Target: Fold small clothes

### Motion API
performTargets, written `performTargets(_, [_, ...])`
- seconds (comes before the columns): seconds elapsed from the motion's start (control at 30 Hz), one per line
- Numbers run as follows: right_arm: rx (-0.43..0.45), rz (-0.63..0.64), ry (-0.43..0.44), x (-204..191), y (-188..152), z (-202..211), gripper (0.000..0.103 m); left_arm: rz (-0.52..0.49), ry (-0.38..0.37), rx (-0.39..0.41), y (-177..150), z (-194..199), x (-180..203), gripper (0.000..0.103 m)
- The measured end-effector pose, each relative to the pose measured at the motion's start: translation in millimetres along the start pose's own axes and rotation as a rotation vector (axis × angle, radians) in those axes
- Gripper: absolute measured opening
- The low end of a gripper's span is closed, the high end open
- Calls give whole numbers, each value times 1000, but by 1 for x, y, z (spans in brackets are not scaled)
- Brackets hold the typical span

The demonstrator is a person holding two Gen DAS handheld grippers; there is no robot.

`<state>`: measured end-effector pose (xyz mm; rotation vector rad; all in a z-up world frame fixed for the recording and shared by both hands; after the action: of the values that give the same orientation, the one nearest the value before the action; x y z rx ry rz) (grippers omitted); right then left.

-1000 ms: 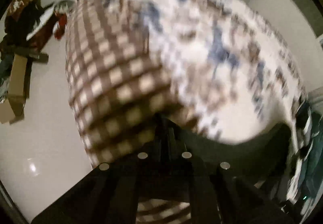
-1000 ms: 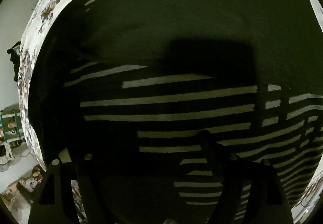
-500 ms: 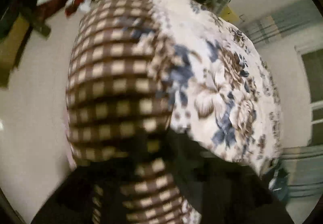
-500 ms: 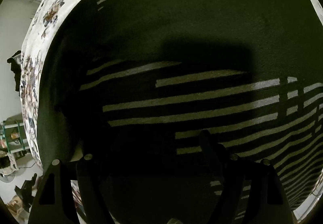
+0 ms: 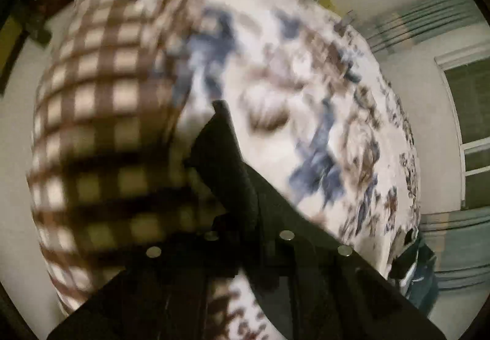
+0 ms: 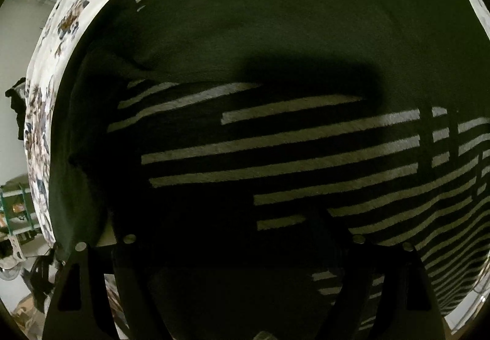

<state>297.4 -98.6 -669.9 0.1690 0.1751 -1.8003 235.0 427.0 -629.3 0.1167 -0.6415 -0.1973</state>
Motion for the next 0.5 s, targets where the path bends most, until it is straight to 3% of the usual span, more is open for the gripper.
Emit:
performTargets(0.13, [22, -1, 12, -3, 5, 7, 84, -65, -26, 74, 41, 15, 16, 6])
performTargets(0.23, [24, 11, 12, -4, 8, 8, 84, -76, -62, 20, 60, 1, 22, 11])
performTargets(0.3, [21, 5, 15, -1, 9, 8, 84, -85, -35, -28, 62, -5, 17, 13])
performTargets(0.37, [19, -5, 17, -2, 7, 9, 84, -59, 7, -21, 65, 5, -4, 21])
performTargets(0.4, [19, -11, 19, 1, 8, 10, 84, -32, 13, -1, 65, 9, -14, 33])
performTargets(0.43, [18, -15, 21, -1, 7, 9, 84, 27, 19, 22, 67, 17, -33, 51])
performTargets(0.5, [13, -21, 24, 0, 7, 8, 84, 163, -7, 66, 67, 33, -67, 64])
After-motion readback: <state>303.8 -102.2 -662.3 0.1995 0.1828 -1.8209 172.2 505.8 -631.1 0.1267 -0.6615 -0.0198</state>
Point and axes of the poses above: each gripper's, at about its wrist camera, not at the fingertips, and z roughly against the way its jaws point, x to its right, y to its top, the point moved 7 cm from there along -z, roughly the way its jaws point, and after that the axes turned 3 degrees about z, right-handed, at the moved point
